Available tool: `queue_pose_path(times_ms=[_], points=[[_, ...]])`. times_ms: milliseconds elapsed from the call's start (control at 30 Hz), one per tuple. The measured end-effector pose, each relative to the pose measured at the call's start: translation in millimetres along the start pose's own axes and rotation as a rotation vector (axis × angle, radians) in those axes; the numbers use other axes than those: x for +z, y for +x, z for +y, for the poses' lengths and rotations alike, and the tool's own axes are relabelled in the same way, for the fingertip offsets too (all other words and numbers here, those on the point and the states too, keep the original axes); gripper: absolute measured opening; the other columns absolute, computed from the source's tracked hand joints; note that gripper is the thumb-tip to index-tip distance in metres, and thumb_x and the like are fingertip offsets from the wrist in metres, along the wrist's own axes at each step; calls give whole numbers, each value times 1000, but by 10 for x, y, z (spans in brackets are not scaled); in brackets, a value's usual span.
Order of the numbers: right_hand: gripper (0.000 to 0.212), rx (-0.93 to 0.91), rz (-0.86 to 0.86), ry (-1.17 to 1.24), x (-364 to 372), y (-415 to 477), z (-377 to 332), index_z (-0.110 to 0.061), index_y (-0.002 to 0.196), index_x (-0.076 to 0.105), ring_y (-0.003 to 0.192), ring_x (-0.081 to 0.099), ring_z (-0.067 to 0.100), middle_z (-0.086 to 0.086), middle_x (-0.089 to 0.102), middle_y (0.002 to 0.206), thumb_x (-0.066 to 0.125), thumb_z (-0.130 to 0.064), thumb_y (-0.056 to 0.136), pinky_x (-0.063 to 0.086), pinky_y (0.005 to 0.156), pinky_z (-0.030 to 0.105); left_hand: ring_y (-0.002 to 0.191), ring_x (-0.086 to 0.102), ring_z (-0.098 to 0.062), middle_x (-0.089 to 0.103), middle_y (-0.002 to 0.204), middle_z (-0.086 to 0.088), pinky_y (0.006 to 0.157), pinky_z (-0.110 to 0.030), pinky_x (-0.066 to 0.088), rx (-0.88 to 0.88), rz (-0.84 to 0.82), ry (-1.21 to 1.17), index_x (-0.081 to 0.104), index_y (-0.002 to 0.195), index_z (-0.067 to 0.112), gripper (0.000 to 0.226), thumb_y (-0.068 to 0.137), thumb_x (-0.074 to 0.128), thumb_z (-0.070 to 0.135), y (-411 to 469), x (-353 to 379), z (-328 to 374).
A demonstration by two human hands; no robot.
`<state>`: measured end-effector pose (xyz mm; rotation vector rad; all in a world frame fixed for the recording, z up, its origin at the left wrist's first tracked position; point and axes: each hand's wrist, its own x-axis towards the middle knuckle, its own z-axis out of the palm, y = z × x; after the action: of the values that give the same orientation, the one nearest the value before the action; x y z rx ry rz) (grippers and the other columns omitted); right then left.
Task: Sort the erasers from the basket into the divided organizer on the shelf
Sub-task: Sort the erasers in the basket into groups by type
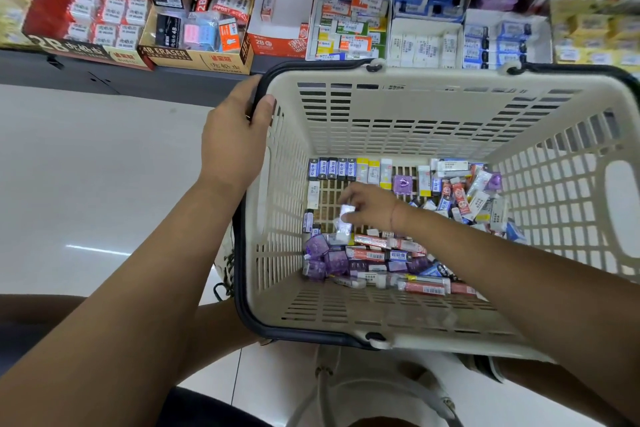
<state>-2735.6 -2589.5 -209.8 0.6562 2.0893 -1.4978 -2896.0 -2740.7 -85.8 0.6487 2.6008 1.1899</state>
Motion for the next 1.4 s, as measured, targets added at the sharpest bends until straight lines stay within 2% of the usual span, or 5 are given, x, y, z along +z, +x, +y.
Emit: queue_pose_path(times_ms=[167, 367, 567, 800, 1400], points=[[15, 168, 255, 126, -507, -115, 200, 0, 101, 58, 58, 60, 13, 15, 57, 88, 63, 2, 86, 50, 52, 17, 105, 62, -12, 67, 116, 6, 93, -30, 49, 26, 8, 12, 54, 134, 24, 37, 99, 46, 30, -16, -10, 14], [19, 209, 420, 62, -628, -157, 308, -13, 77, 58, 84, 57, 21, 0, 56, 74, 68, 3, 82, 48, 79, 30, 105, 60, -20, 66, 117, -1, 89, -34, 47, 53, 36, 168, 52, 135, 21, 38, 99, 45, 31, -19, -12, 8], [27, 299, 251, -89, -369, -129, 271, -7, 115, 61, 76, 56, 23, 7, 55, 102, 58, -2, 88, 50, 68, 31, 88, 59, -30, 65, 97, -10, 77, -41, 50, 583, 107, 472, 65, 109, 9, 20, 93, 54, 15, -278, 275, 357], [12, 386, 212, -265, -217, -111, 250, -2, 92, 64, 76, 67, 27, 18, 69, 94, 62, -13, 89, 58, 75, 39, 101, 60, -24, 63, 108, -8, 86, -37, 50, -76, -812, 637, 61, 114, 11, 33, 93, 59, 36, -548, 1226, 1], [49, 544, 217, -462, -164, 44, 190, -11, 55, 43, 44, 40, 12, 0, 43, 52, 59, -43, 89, 31, 39, 22, 99, 61, -22, 67, 109, -9, 81, -29, 46, -381, -543, 220, 62, 113, 5, 29, 93, 62, 25, -603, 1620, -322]])
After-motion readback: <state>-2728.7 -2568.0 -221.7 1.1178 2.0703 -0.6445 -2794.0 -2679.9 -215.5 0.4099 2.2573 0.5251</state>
